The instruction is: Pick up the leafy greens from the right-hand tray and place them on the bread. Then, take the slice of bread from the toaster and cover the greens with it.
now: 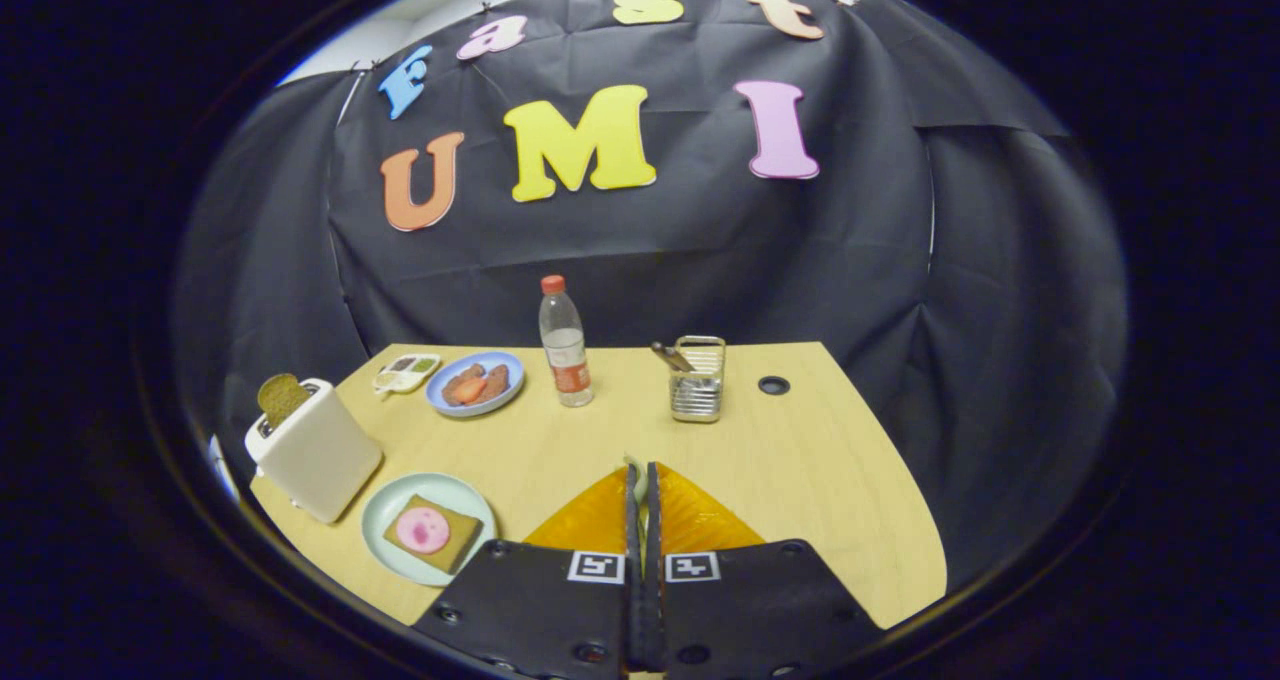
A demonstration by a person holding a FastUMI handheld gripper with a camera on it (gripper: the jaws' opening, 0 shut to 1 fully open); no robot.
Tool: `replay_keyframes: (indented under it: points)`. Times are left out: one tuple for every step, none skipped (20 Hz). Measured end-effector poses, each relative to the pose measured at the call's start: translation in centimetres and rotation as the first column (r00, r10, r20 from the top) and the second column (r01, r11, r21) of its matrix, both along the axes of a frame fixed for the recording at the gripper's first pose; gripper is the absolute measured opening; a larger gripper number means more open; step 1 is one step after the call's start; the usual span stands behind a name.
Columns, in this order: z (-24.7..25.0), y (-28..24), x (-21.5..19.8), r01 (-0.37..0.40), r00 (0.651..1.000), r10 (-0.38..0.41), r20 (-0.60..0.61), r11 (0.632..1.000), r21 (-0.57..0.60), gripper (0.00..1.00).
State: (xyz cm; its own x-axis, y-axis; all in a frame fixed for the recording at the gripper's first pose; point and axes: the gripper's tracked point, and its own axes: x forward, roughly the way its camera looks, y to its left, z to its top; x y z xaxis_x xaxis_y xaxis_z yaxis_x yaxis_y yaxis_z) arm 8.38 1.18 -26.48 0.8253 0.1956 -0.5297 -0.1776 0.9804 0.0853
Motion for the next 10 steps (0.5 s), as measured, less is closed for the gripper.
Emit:
replay_keyframes:
  points:
    - [0.3, 1.5, -0.4, -0.004, 1.000, 0.004, -0.004, 1.000, -0.005, 0.00]
    - [0.6, 3.4, -0.9, -0.014, 1.000, 0.013, -0.010, 1.000, -0.003, 0.00]
    - [1.0, 5.7, -1.4, -0.028, 1.000, 0.028, -0.011, 1.000, -0.006, 0.00]
    - [1.4, 8.1, -1.9, -0.050, 0.999, 0.050, -0.011, 0.999, -0.002, 0.00]
    - [1.6, 10.9, -2.4, -0.078, 0.997, 0.078, -0.012, 0.997, 0.006, 0.00]
    - [1.8, 13.5, -2.8, -0.105, 0.994, 0.106, -0.014, 0.994, 0.016, 0.00]
    - [1.8, 16.1, -3.3, -0.125, 0.992, 0.126, -0.017, 0.992, 0.033, 0.00]
    - [1.8, 18.5, -3.7, -0.141, 0.990, 0.142, -0.023, 0.989, 0.052, 0.00]
    - [1.6, 20.7, -4.3, -0.147, 0.988, 0.150, -0.030, 0.986, 0.076, 0.00]
    - [1.3, 22.9, -4.9, -0.148, 0.987, 0.154, -0.042, 0.983, 0.107, 0.00]
